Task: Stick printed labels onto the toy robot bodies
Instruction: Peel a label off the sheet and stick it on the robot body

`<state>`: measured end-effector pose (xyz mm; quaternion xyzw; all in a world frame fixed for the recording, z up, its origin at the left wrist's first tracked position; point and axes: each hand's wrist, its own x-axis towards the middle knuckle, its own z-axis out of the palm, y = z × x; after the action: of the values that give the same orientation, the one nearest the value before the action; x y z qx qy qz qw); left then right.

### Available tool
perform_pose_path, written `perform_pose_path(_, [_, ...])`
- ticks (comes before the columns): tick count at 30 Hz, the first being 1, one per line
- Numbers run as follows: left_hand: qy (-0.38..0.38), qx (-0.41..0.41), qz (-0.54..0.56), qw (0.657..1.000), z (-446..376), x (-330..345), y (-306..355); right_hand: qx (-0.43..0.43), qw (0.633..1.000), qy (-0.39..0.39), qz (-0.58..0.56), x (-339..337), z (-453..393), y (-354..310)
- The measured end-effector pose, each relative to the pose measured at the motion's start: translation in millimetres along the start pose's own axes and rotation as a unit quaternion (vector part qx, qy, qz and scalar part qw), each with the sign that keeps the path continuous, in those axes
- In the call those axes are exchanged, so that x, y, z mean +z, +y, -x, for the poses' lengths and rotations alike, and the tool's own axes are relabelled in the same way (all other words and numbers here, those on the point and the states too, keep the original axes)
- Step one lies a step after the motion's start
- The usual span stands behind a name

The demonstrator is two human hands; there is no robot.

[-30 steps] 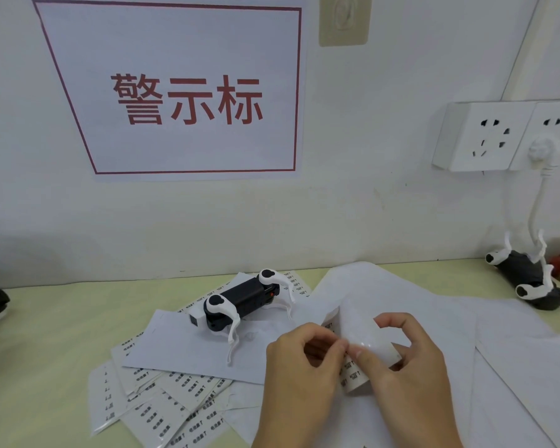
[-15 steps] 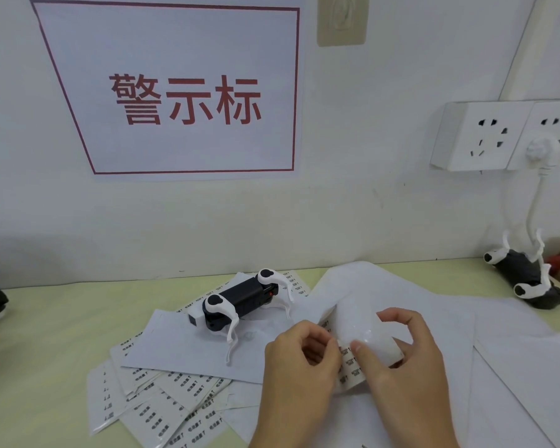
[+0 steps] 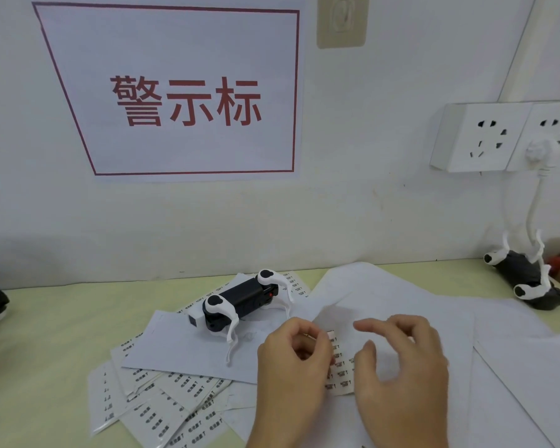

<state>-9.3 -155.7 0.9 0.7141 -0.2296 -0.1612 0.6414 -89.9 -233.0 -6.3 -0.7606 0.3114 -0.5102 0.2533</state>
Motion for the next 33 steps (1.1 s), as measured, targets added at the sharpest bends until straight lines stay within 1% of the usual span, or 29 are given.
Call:
perform_pose_path(4, [0.015,0.015,0.007,1.0,0.9,0.2,-0.4,-0.044,0.995,-0.083,-0.039,1.3,4.8,-1.2])
perform_pose_path(10, [0.024,0.031,0.026,0.999,0.1,-0.8,-2.2,-0.068,0.99,-0.112,-0.044,2.2,4.0,4.2])
perform_pose_path(14, [0.018,0.042,0.054,0.997,-0.3,-3.3,0.1,-0.052,0.988,-0.124,-0.075,0.1,3.6,1.0])
perform_pose_path(17, [-0.013,0.053,0.052,0.997,0.8,-3.7,3.2,-0.018,0.987,-0.117,-0.108,-0.6,1.7,0.0])
perform_pose_path(19, [-0.036,0.054,0.039,0.997,1.9,-3.1,4.0,0.031,0.983,-0.121,-0.136,-1.4,-0.6,2.8])
perform_pose_path(22, [-0.039,0.048,0.022,0.998,1.9,-1.5,3.7,0.116,0.966,-0.128,-0.191,-5.0,-4.7,7.4])
perform_pose_path(24, [-0.043,0.042,0.021,0.998,1.7,-1.4,3.8,0.151,0.953,-0.131,-0.226,-7.6,-7.0,7.6])
perform_pose_path(27, [-0.061,0.042,0.024,0.997,2.1,-1.9,4.1,0.162,0.944,-0.153,-0.243,-8.8,-7.6,7.6])
perform_pose_path(33, [-0.072,0.05,0.035,0.996,1.9,-2.4,3.7,0.166,0.94,-0.179,-0.236,-8.3,-6.0,9.7])
